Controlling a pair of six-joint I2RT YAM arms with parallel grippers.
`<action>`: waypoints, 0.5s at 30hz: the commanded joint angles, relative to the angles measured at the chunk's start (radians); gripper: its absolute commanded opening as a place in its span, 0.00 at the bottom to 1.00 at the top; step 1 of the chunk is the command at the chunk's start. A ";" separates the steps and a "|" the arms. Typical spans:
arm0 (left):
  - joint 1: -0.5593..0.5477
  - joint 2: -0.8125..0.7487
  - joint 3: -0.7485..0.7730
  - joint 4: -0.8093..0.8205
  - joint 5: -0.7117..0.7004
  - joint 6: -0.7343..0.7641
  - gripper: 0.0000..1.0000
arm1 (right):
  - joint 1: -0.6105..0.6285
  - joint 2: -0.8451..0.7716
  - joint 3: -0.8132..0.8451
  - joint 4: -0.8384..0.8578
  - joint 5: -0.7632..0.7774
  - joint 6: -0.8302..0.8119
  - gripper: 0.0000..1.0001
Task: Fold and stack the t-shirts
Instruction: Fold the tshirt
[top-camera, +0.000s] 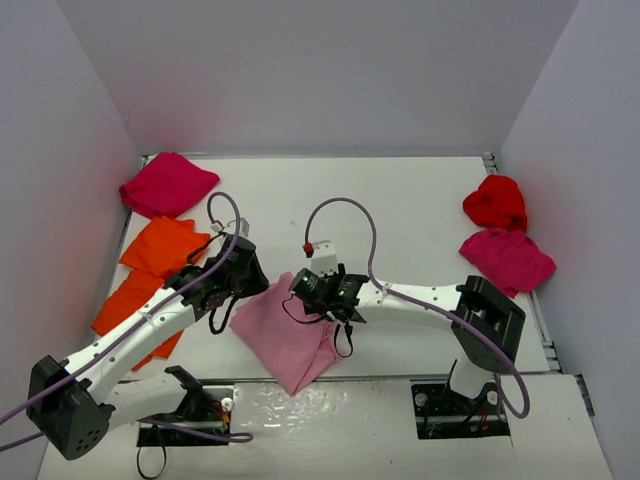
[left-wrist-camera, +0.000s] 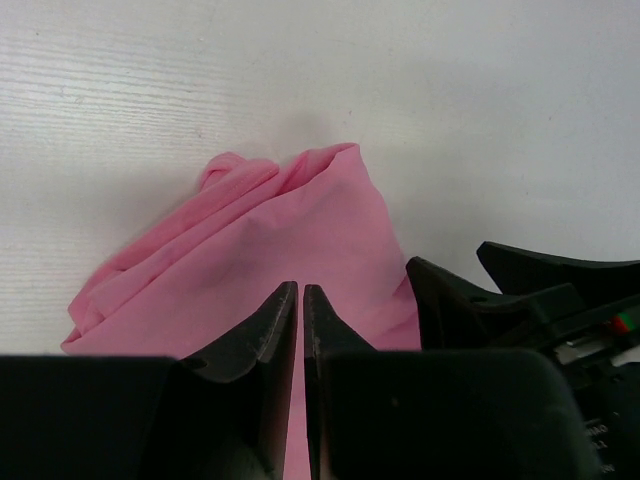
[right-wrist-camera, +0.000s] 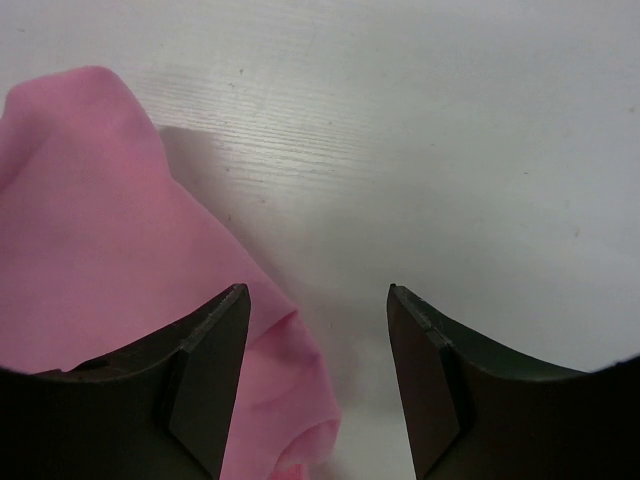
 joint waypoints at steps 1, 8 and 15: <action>-0.009 -0.003 0.001 0.036 -0.003 -0.018 0.06 | -0.011 0.059 0.005 0.140 -0.070 -0.103 0.54; -0.009 -0.001 -0.002 0.032 -0.018 -0.020 0.06 | -0.058 0.127 0.005 0.200 -0.131 -0.142 0.53; -0.010 0.032 0.008 0.041 -0.013 -0.014 0.06 | -0.074 0.130 -0.014 0.259 -0.184 -0.151 0.51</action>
